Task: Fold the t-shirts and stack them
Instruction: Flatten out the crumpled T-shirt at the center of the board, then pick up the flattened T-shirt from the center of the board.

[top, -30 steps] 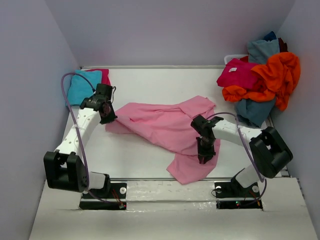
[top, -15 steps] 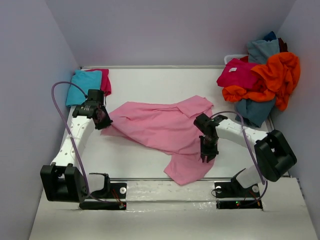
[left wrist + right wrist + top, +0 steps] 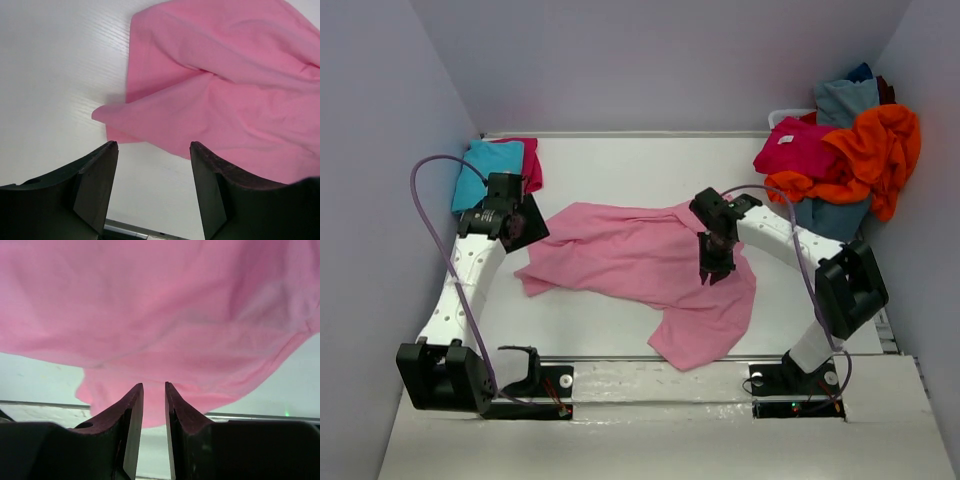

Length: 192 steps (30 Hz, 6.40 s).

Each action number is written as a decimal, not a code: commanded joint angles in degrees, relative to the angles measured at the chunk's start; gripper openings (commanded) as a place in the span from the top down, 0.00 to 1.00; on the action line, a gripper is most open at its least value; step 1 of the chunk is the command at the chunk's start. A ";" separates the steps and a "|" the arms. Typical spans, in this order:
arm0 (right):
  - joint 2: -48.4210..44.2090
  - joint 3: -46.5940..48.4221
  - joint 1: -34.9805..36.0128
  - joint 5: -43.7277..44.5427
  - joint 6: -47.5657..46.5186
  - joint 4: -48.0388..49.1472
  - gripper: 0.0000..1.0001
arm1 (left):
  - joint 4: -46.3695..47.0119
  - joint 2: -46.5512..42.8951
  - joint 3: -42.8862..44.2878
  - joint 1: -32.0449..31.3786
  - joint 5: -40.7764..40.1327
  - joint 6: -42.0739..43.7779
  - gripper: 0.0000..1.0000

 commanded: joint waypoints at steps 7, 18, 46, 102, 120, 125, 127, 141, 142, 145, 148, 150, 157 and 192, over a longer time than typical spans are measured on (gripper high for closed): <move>11.79 22.61 -4.28 3.36 -1.20 2.82 0.67 | 10.18 13.31 6.47 0.12 10.58 0.16 0.29; 19.27 32.80 -13.51 1.67 -0.06 4.60 0.47 | 13.09 25.63 15.70 0.12 12.70 0.25 0.29; 20.68 28.51 -23.71 7.91 2.76 6.97 0.33 | 13.53 29.24 18.43 0.12 14.47 0.51 0.31; 20.60 36.93 -25.30 9.23 -2.25 8.29 0.93 | 14.94 27.75 13.78 0.12 11.93 1.12 0.38; 15.06 44.42 -25.30 8.97 -4.36 0.38 0.93 | 15.20 39.26 22.11 0.65 4.28 -2.92 0.56; 14.62 43.89 -25.30 8.44 -4.80 -0.15 0.93 | 13.62 44.35 28.27 1.17 3.58 -2.92 0.56; 14.53 43.62 -25.30 8.09 -4.80 -0.15 0.93 | 12.13 46.64 31.60 1.79 3.49 -3.01 0.54; 16.11 43.80 -25.30 5.89 -4.98 0.55 0.93 | 12.56 49.46 27.67 2.32 7.00 -3.27 0.43; 16.20 43.80 -25.30 5.63 -4.98 0.64 0.93 | 12.74 49.37 27.05 2.32 7.26 -3.18 0.43; 16.72 43.89 -25.30 4.66 -4.72 1.08 0.93 | 13.18 49.72 24.67 2.32 9.27 -2.92 0.43; 16.99 43.71 -25.30 4.57 -4.63 1.34 0.93 | 13.71 49.63 23.36 2.32 10.51 -2.92 0.44; 17.08 43.36 -25.30 4.31 -4.45 1.61 0.93 | 13.80 49.89 23.18 2.32 10.78 -2.92 0.45; 16.46 41.60 -25.30 4.04 -4.27 2.49 0.93 | 13.62 49.99 22.74 2.32 11.75 -2.48 0.77; 21.29 39.67 -25.30 -1.67 -7.09 1.69 0.63 | 7.73 29.25 8.87 -13.67 17.72 -0.02 0.94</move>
